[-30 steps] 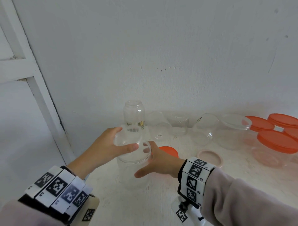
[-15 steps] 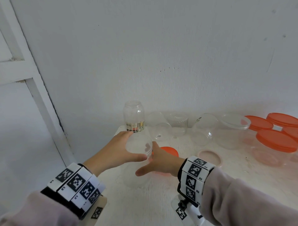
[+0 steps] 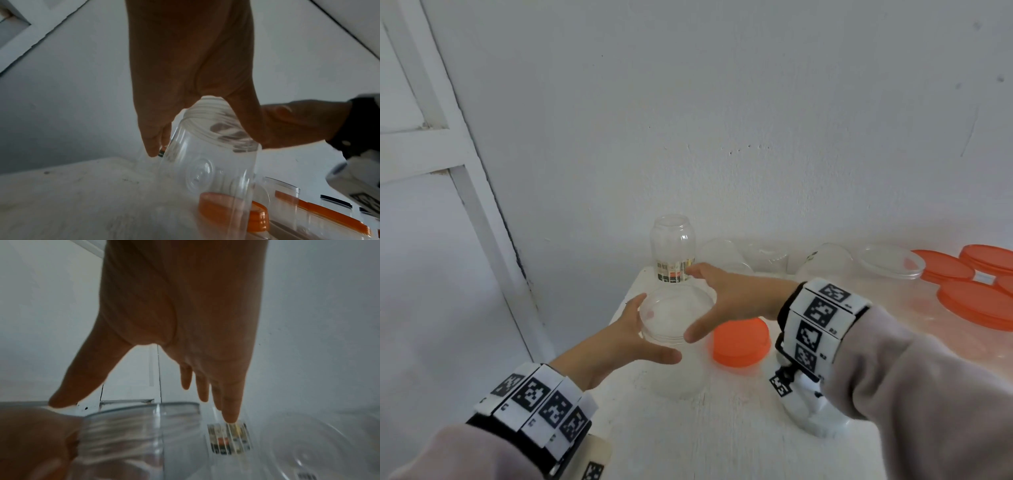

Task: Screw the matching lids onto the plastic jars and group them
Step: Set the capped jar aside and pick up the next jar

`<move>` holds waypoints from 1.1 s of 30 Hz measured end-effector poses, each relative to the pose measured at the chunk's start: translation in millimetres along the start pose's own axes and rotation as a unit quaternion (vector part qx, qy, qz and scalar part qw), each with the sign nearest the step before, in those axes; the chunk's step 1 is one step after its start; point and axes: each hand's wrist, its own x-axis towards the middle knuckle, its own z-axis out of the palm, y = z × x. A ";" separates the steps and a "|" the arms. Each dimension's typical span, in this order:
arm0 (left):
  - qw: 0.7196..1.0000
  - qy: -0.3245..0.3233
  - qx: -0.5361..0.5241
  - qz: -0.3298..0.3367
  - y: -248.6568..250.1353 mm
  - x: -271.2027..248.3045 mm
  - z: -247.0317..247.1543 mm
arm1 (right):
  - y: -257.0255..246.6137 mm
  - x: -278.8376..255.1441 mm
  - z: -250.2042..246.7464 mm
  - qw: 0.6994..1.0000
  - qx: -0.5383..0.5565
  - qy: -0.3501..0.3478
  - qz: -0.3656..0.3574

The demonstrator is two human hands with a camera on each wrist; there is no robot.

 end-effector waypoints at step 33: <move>1.000 0.009 -0.007 0.010 -16.4 8.0 9.2 | -56.5 28.4 7.4 0.936 -0.339 -0.093 0.017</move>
